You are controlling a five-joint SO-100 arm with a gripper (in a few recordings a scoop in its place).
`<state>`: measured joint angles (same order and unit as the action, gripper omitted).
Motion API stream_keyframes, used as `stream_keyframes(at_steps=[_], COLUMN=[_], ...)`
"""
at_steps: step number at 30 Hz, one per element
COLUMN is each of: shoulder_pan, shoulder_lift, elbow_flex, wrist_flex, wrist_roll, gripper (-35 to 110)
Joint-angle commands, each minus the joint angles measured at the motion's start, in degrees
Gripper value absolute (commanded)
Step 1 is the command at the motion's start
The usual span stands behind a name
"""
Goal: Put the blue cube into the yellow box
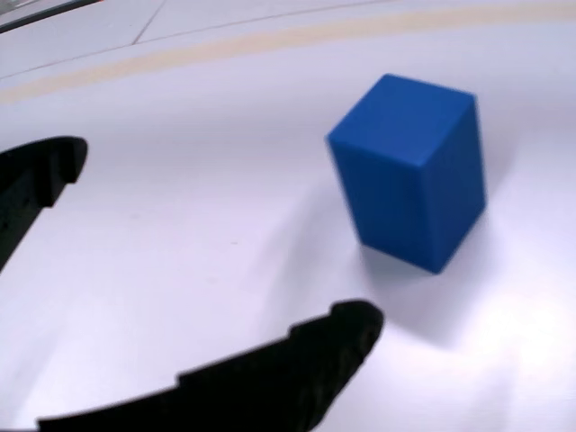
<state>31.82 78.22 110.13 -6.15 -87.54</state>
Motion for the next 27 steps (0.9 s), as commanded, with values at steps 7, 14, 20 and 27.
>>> stream_keyframes(at_steps=[7,14,20,27], shoulder_pan=[1.23,-0.09,-1.41,-3.08], shoulder_lift=[-11.51,-19.6,-26.63,-33.22], elbow_flex=[-23.03,-32.78,-40.78,-47.99], wrist_flex=[-4.92,-6.33,-7.82,-9.05], wrist_roll=[-1.05,-0.7,-1.32,-0.97], gripper=[57,57,57,57])
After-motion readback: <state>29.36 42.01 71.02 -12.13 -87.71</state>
